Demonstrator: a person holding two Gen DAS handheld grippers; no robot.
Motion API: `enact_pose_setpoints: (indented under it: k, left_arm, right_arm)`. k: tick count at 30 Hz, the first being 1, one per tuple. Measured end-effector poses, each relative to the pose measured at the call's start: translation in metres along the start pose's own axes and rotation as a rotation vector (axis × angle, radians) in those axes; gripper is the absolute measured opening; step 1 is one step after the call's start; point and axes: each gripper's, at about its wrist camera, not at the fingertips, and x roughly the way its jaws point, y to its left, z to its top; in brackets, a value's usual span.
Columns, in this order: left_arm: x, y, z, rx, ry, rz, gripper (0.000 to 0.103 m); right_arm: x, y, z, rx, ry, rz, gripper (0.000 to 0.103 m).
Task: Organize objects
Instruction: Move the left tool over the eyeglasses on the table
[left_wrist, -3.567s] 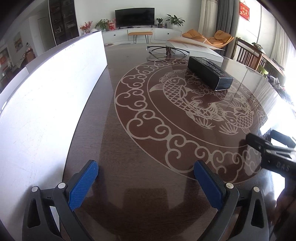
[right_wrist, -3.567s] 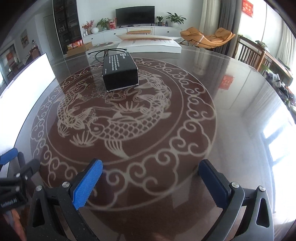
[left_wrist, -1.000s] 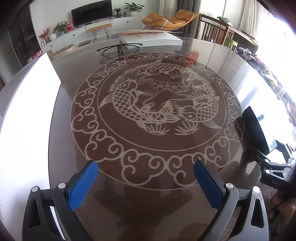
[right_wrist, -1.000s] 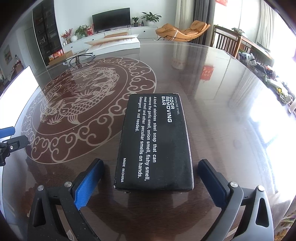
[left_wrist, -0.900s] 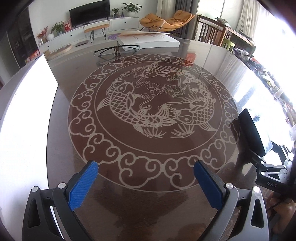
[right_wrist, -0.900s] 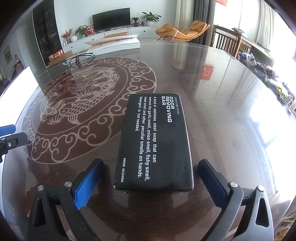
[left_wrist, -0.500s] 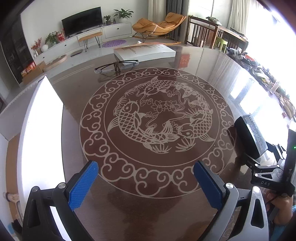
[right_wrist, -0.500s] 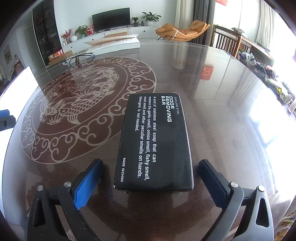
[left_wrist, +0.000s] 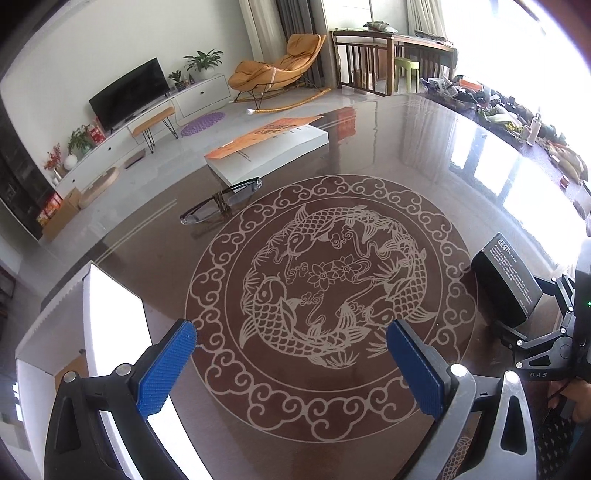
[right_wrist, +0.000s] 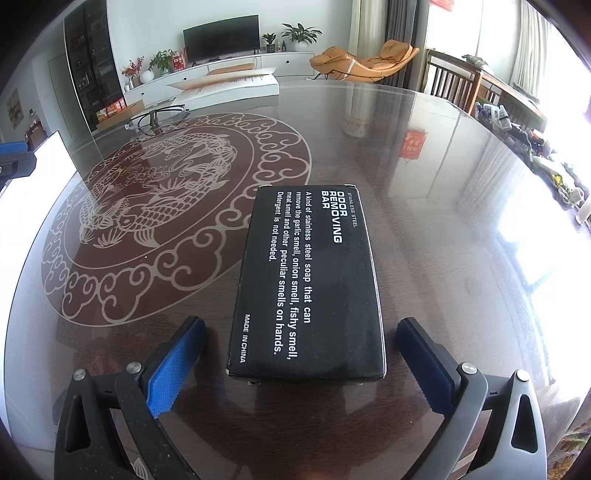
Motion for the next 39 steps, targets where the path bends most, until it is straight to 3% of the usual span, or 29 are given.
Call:
enact_pose_setpoints:
  k: [12, 19, 28, 32, 39]
  left_arm:
    - [0.012, 0.016, 0.006, 0.03, -0.003, 0.018, 0.103]
    - [0.023, 0.046, 0.049, 0.097, -0.053, 0.09, 0.103]
    - [0.106, 0.059, 0.095, 0.311, 0.044, 0.135, 0.1]
    - [0.14, 0.078, 0.121, 0.271, 0.06, 0.156, 0.099]
    - [0.192, 0.092, 0.142, 0.226, 0.057, 0.105, 0.099]
  right_arm:
    - [0.0, 0.0, 0.0, 0.0, 0.0, 0.0, 0.103]
    - [0.0, 0.0, 0.0, 0.0, 0.0, 0.0, 0.103]
    - [-0.001, -0.001, 0.001, 0.0, 0.001, 0.0, 0.103]
    - [-0.001, -0.001, 0.001, -0.001, 0.001, 0.0, 0.103]
    - [-0.001, 0.0, 0.0, -0.001, 0.001, 0.001, 0.103]
